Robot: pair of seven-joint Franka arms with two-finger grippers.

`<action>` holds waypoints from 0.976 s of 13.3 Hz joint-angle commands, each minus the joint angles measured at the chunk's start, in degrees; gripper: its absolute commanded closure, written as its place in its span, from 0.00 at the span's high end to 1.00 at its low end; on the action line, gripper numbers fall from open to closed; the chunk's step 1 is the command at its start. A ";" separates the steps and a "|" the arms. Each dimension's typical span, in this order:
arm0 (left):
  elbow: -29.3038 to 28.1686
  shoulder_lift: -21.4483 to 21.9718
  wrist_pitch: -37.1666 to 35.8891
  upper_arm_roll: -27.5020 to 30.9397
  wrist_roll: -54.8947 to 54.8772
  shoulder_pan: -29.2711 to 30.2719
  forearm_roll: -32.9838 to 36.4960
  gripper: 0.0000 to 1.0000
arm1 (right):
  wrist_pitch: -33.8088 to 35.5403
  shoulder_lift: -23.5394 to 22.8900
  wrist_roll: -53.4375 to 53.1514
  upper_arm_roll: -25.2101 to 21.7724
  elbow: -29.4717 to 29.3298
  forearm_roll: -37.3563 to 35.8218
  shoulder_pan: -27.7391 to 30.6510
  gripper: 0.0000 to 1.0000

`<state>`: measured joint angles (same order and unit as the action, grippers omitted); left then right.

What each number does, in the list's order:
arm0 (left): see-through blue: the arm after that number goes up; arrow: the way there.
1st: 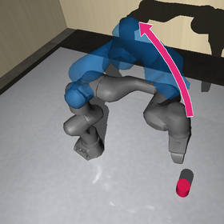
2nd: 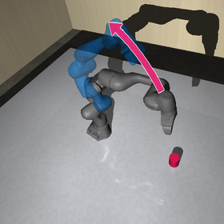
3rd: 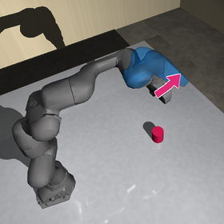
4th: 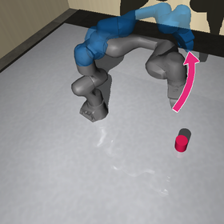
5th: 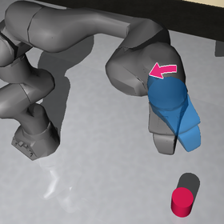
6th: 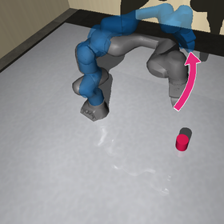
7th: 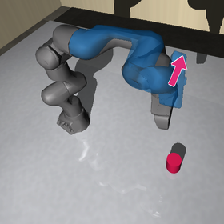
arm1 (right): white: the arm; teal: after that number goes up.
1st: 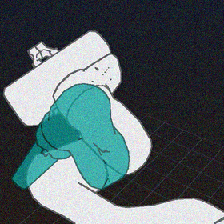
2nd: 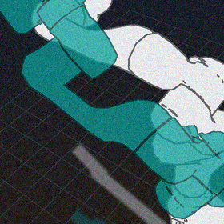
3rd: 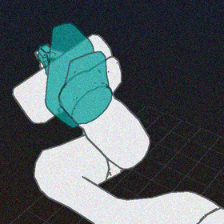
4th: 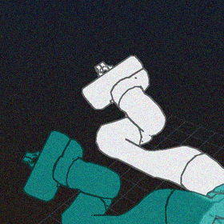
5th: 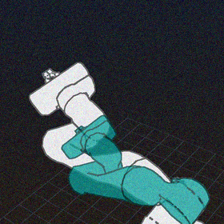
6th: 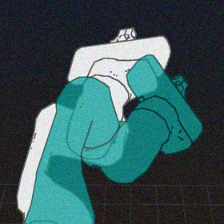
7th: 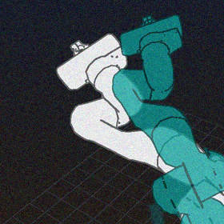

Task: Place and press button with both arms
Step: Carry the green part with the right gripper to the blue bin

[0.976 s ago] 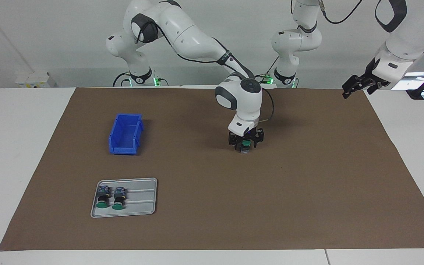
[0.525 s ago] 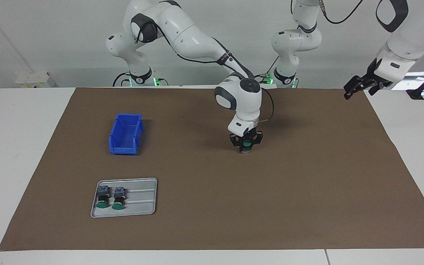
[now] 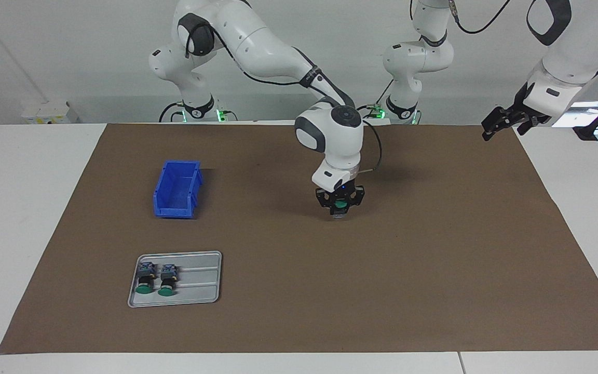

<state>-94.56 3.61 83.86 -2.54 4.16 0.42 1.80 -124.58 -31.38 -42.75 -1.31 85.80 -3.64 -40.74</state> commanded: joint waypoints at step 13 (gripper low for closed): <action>-0.19 0.17 0.78 0.08 -0.29 -0.16 -0.39 1.00 | 2.76 48.61 54.00 -0.01 50.61 7.07 37.13 0.03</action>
<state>-94.56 3.61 84.48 -2.67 4.14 0.36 1.76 -121.30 16.90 9.13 -2.02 134.96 2.03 -5.41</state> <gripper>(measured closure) 0.000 0.573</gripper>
